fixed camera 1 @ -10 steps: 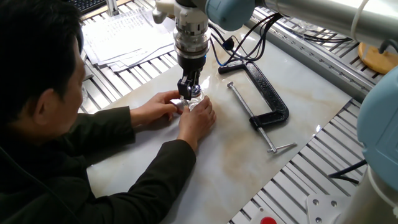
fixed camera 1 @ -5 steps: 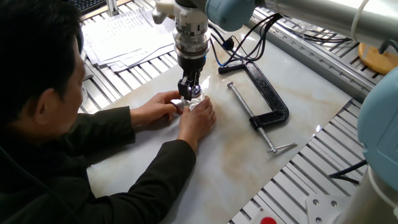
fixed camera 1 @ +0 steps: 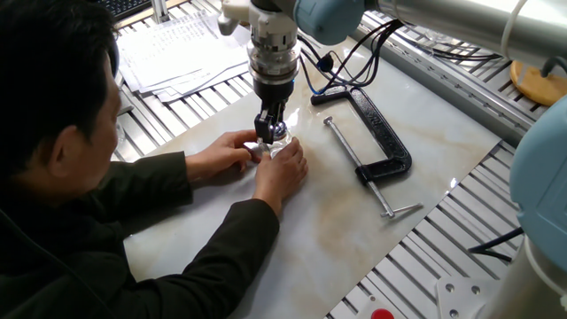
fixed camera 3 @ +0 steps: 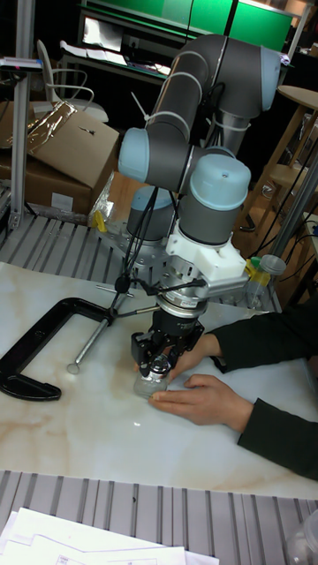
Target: Unscrew the lid from the jar
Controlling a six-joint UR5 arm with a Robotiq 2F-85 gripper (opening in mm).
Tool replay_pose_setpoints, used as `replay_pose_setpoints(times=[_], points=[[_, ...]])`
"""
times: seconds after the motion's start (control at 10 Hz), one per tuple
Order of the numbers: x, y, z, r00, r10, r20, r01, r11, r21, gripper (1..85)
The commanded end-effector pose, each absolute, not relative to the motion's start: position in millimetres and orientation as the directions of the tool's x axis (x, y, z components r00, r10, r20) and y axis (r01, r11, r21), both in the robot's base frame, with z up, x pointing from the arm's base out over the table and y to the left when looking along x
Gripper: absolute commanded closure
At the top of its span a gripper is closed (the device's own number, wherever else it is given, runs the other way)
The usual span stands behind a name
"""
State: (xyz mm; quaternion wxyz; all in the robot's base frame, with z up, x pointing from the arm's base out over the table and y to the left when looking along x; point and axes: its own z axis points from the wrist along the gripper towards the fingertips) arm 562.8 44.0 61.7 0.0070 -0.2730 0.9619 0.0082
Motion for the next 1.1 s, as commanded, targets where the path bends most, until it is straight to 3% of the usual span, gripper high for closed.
replay_pose_setpoints(times=[0.0,1.0], points=[[562.4,41.7,62.8,-0.832,-0.555,-0.021,-0.555,0.832,0.018,84.7],[562.1,45.6,69.6,-0.7,-0.714,-0.004,-0.713,0.7,-0.053,84.7]])
